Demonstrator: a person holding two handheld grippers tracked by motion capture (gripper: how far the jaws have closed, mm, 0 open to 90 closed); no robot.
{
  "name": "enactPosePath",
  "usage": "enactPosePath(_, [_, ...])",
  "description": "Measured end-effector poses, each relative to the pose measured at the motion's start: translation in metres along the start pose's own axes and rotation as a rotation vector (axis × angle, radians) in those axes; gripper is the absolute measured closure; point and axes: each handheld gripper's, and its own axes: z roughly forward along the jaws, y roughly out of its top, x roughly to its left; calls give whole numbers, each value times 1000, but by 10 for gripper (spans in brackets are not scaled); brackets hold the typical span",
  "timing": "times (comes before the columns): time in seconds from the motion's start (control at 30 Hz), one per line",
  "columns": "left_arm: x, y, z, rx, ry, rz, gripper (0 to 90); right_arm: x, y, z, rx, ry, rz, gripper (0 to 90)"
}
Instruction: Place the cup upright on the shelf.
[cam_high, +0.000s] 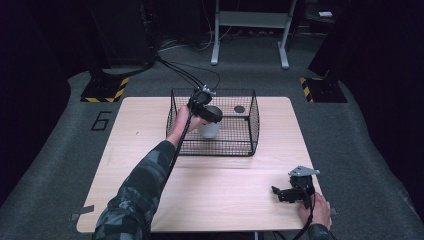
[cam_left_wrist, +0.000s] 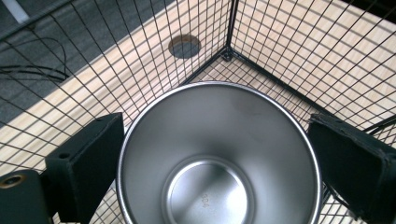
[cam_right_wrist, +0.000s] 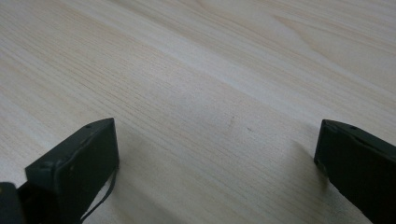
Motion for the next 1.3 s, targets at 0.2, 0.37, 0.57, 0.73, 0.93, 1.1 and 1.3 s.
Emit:
enactPosePath(0.2, [0, -2, 13, 35, -5, -7, 66, 1, 0, 0, -5, -4, 11, 0])
enactPosePath(0.37, [0, -3, 21, 55, -7, -9, 66, 0, 0, 0, -5, -5, 6, 0])
enactPosePath(0.57, [1, -4, 24, 70, -6, -9, 66, 0, 0, 1, -9, -5, 8, 0])
enactPosePath(0.73, [2, -4, 26, 64, -10, -22, 66, 1, 0, 0, -3, -3, 10, 0])
enactPosePath(0.93, [1, -6, 26, 66, -12, -26, 66, 1, 0, 0, -1, -4, 9, 0])
enactPosePath(1.1, [-1, -9, 24, 80, -3, -14, 65, 1, 0, 1, -10, -5, 9, 0])
enactPosePath(1.3, [-5, -11, 22, 80, 0, -11, 64, 1, 0, 0, -1, -3, 9, 0])
